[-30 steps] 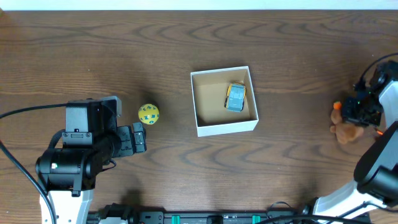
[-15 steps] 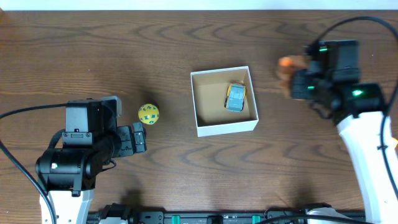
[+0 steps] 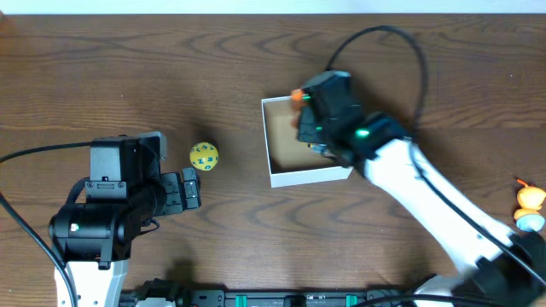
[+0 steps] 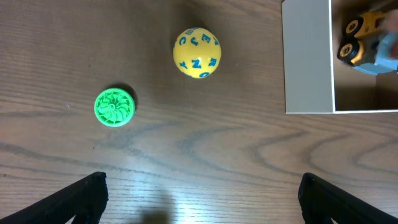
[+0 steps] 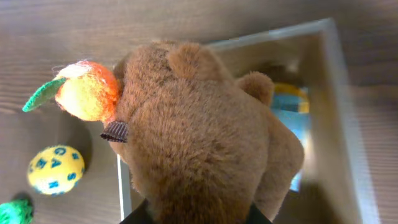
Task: Pack container
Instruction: 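Carry the plush bear into the box beside the truck and release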
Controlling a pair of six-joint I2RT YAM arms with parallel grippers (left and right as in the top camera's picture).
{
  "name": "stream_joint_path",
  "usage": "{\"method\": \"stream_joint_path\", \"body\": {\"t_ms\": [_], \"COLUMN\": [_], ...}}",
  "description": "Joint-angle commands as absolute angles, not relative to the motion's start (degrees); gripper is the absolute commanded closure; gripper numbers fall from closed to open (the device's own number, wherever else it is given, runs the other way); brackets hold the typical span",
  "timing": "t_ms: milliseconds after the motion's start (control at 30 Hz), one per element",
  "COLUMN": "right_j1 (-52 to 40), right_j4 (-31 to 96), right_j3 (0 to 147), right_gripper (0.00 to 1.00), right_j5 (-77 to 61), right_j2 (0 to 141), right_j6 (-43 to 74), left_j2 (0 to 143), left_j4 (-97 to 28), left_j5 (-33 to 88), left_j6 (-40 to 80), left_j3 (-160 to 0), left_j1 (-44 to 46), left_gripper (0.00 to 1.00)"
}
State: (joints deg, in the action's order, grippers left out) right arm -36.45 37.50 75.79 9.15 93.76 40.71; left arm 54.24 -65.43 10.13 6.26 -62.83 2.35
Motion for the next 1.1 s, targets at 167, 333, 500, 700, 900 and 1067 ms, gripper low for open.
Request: {"method": "stream_joint_path", "body": {"t_ms": [167, 333, 500, 700, 900, 1067], "right_j1": [-38.4, -38.5, -38.5, -38.5, -38.5, -38.4], "right_j4": [34.7, 34.6, 32.3, 28.9, 29.3, 30.1], "right_j3": [76.2, 76.2, 76.2, 77.2, 79.0, 79.0], "right_gripper": [0.99, 0.99, 0.82, 0.38, 0.01, 0.01], "right_j5": [12.1, 10.7, 10.4, 8.9, 9.7, 14.8], "right_j2": [104.0, 109.5, 110.4, 107.6, 103.0, 96.9], "right_j6": [48.9, 48.8, 46.5, 42.4, 40.2, 39.9], "left_j2": [54.3, 54.3, 54.3, 54.3, 54.3, 54.3], "left_j4": [-65.5, -65.5, -65.5, -65.5, -65.5, -65.5], "left_j5": [9.8, 9.8, 9.8, 9.8, 9.8, 9.8], "left_j6": [7.0, 7.0, 6.9, 6.9, 6.9, 6.9], "left_j3": [-63.7, -63.7, -63.7, -63.7, -63.7, -63.7], "left_j1": [2.3, 2.3, 2.3, 2.3, 2.3, 2.3], "left_gripper": [0.02, 0.02, 0.02, 0.02, 0.02, 0.02]}}
